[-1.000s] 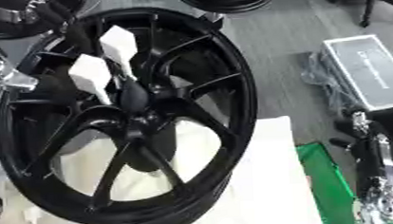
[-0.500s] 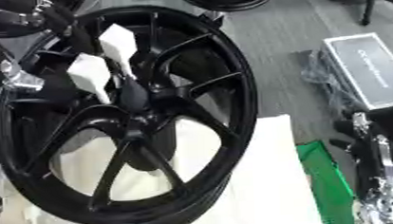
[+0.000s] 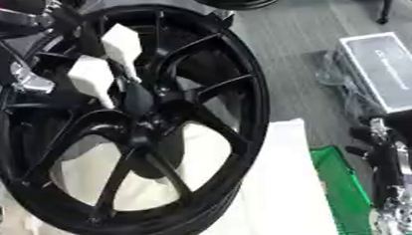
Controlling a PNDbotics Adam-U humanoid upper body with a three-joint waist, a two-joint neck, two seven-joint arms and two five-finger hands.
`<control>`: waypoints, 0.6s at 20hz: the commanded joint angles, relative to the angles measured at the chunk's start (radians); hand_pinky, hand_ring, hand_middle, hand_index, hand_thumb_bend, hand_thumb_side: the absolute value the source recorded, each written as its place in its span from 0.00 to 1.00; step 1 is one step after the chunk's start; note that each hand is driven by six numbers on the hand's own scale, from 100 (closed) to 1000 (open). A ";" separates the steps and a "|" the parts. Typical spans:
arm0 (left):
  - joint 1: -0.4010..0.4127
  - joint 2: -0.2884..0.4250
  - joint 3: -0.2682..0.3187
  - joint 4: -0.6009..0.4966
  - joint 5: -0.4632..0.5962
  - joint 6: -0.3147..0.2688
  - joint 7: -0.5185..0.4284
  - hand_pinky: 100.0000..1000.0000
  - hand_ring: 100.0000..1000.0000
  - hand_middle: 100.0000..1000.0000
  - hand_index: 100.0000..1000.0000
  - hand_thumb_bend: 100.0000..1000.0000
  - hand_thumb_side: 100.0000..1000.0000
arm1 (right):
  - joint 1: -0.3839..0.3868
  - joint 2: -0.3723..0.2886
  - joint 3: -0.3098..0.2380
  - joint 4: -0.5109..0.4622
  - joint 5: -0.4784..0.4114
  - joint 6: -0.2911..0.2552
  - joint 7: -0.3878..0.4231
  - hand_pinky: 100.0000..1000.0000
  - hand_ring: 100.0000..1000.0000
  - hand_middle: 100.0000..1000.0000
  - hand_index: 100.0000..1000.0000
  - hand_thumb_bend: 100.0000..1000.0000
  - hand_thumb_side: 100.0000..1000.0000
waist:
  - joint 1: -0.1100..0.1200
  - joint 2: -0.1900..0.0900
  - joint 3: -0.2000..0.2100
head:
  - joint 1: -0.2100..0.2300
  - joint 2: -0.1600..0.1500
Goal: Pull the pin out of the wheel hub.
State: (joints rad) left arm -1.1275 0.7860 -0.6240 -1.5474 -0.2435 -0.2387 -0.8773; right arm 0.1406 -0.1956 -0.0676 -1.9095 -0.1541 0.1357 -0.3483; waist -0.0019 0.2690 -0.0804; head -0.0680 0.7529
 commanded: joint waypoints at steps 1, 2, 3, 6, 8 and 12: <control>-0.027 0.008 0.022 -0.003 -0.006 -0.023 -0.030 0.72 0.73 0.74 0.87 0.26 0.64 | -0.004 -0.004 -0.005 -0.005 -0.001 -0.001 0.003 0.62 0.76 0.56 0.73 0.00 0.82 | 0.002 -0.010 -0.003 | 0.001 -0.013; -0.026 0.008 0.024 -0.004 -0.004 -0.021 -0.030 0.72 0.73 0.74 0.87 0.25 0.63 | -0.005 -0.004 -0.005 -0.004 -0.001 -0.001 0.003 0.62 0.76 0.56 0.73 0.00 0.82 | 0.002 -0.010 -0.004 | 0.001 -0.014; -0.026 0.008 0.025 -0.005 -0.003 -0.021 -0.030 0.72 0.73 0.74 0.87 0.25 0.63 | -0.005 -0.004 -0.005 -0.004 0.000 -0.001 0.004 0.62 0.76 0.56 0.73 0.00 0.82 | 0.002 -0.009 -0.004 | 0.001 -0.014; -0.026 0.009 0.024 -0.005 -0.007 -0.020 -0.030 0.73 0.73 0.75 0.88 0.27 0.65 | -0.007 -0.003 -0.005 -0.002 0.001 0.000 0.005 0.62 0.76 0.56 0.73 0.00 0.83 | 0.004 -0.007 -0.005 | 0.000 -0.015; -0.026 0.007 0.022 -0.002 -0.015 -0.023 -0.030 0.73 0.74 0.75 0.88 0.28 0.65 | -0.009 -0.002 -0.005 0.000 0.001 0.001 0.007 0.62 0.76 0.57 0.73 0.00 0.83 | 0.005 -0.006 -0.005 | 0.000 -0.015; -0.026 0.004 0.020 0.007 -0.030 -0.030 -0.030 0.74 0.74 0.75 0.88 0.29 0.67 | -0.011 -0.001 -0.006 0.002 0.002 0.001 0.008 0.62 0.76 0.57 0.73 0.00 0.83 | 0.006 -0.003 -0.007 | 0.002 -0.016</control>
State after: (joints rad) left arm -1.1278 0.7810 -0.6186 -1.5395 -0.2655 -0.2367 -0.8792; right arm 0.1321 -0.1890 -0.0676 -1.9014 -0.1541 0.1383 -0.3426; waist 0.0037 0.2788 -0.0868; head -0.0678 0.7518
